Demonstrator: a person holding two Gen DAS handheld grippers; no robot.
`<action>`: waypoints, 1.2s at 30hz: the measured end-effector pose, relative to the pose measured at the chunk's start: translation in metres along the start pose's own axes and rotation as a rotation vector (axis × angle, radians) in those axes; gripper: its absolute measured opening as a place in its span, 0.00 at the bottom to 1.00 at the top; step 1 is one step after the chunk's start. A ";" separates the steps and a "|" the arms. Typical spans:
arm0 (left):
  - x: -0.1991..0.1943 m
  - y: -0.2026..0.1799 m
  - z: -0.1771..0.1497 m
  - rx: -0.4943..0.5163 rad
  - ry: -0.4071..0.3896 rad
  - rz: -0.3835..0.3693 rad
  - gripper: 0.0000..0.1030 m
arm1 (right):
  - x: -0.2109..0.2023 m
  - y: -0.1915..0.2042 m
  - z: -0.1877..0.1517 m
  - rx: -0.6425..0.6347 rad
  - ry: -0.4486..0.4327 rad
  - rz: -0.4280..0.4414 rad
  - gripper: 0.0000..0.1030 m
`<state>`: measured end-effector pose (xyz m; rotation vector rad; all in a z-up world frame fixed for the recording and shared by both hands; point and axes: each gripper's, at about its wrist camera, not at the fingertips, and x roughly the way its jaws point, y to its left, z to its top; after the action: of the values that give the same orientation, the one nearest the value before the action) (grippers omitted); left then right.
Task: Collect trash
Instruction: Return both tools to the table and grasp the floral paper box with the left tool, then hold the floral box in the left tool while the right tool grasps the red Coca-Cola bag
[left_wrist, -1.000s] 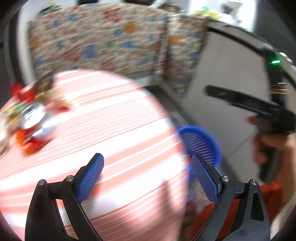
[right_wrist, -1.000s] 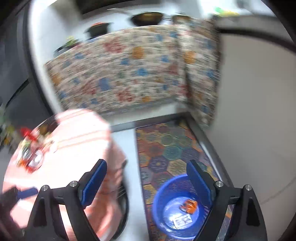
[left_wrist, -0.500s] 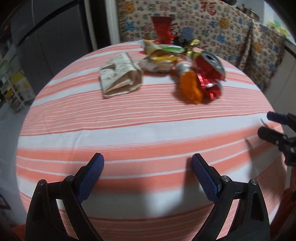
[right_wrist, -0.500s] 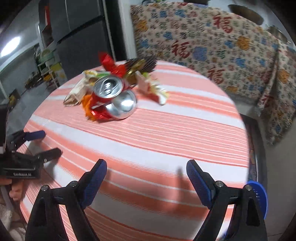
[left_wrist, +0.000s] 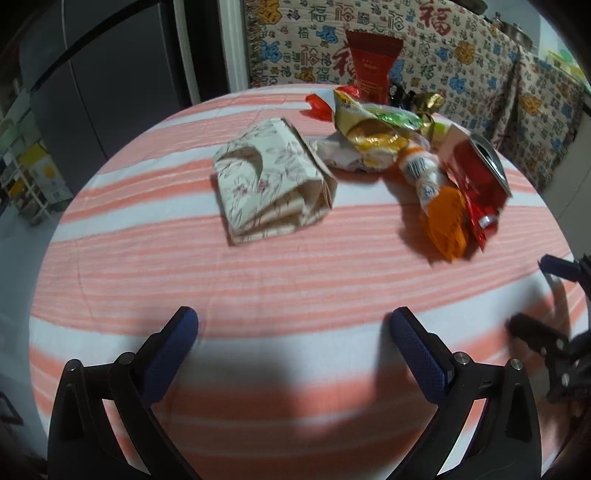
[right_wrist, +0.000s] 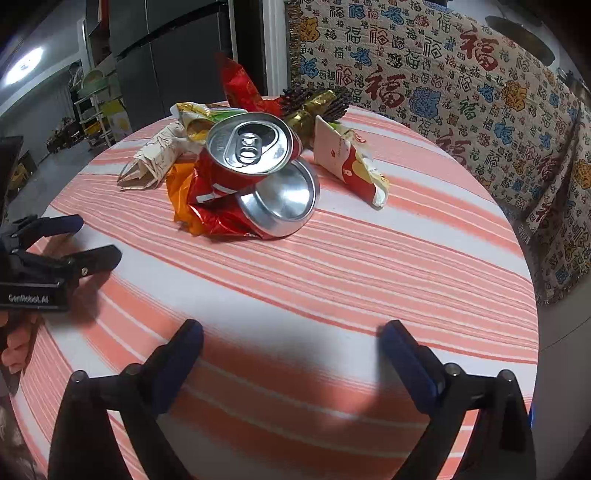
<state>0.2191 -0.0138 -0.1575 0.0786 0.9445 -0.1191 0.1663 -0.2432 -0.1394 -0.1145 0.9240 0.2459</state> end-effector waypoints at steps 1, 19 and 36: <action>0.004 -0.001 0.006 0.002 0.001 0.000 1.00 | 0.001 0.000 0.001 0.002 0.003 -0.004 1.00; 0.043 0.019 0.062 -0.064 -0.045 0.000 0.78 | 0.031 -0.004 0.050 -0.056 -0.016 0.105 0.99; -0.005 0.040 -0.004 -0.006 -0.043 0.020 0.72 | -0.017 0.007 0.024 -0.007 -0.105 0.172 0.78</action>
<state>0.2184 0.0264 -0.1548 0.0797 0.9012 -0.0987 0.1730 -0.2343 -0.1115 -0.0284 0.8289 0.4109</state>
